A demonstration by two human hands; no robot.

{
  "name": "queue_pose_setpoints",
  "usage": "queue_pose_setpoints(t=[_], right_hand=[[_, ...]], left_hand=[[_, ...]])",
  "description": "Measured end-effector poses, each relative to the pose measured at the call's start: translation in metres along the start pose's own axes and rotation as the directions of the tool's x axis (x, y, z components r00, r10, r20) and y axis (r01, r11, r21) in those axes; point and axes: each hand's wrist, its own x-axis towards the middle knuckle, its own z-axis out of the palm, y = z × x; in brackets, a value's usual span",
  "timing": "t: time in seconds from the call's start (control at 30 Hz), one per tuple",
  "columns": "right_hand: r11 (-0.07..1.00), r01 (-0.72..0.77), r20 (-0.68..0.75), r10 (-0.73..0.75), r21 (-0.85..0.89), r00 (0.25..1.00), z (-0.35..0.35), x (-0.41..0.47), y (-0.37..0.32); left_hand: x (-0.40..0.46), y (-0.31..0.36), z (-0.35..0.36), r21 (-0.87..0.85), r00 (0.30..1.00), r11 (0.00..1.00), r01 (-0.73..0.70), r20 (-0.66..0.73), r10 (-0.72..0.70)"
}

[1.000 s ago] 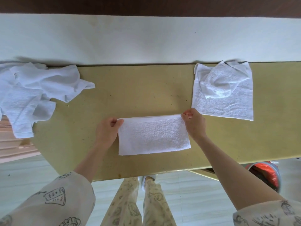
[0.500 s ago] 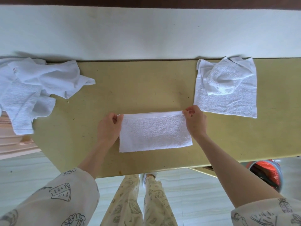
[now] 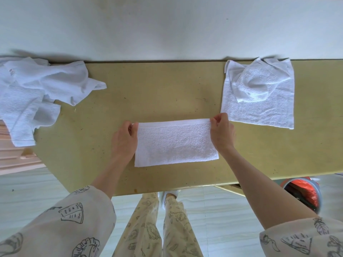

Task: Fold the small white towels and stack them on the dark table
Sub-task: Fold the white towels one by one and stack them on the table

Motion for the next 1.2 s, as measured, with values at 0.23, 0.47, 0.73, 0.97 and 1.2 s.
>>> queue_pose_setpoints(t=[0.23,0.47,0.73,0.97,1.2], right_hand=[[1.000,0.015,0.003,-0.015,-0.024,1.000,0.001,0.000,0.001],[0.997,0.032,-0.013,-0.032,0.066,0.999,0.000,-0.003,0.001],[0.741,0.626,-0.082,-0.659,-0.244,0.748,0.033,-0.052,-0.006],[0.699,0.624,0.111,-0.631,-0.349,0.768,0.055,-0.048,0.023],[0.680,0.586,0.163,-0.582,-0.441,0.797,0.051,-0.043,0.030]], left_hand=[[0.000,0.000,0.002,-0.031,1.000,0.999,0.005,-0.007,-0.005],[-0.004,0.004,0.000,-0.005,0.999,0.999,0.045,-0.025,-0.045],[-0.039,0.011,0.028,0.440,0.863,0.784,-0.438,-0.037,0.504],[-0.031,-0.027,0.055,0.554,0.812,0.623,-0.552,0.185,0.553],[-0.022,-0.037,0.039,0.575,0.845,0.652,-0.495,0.143,0.515]])
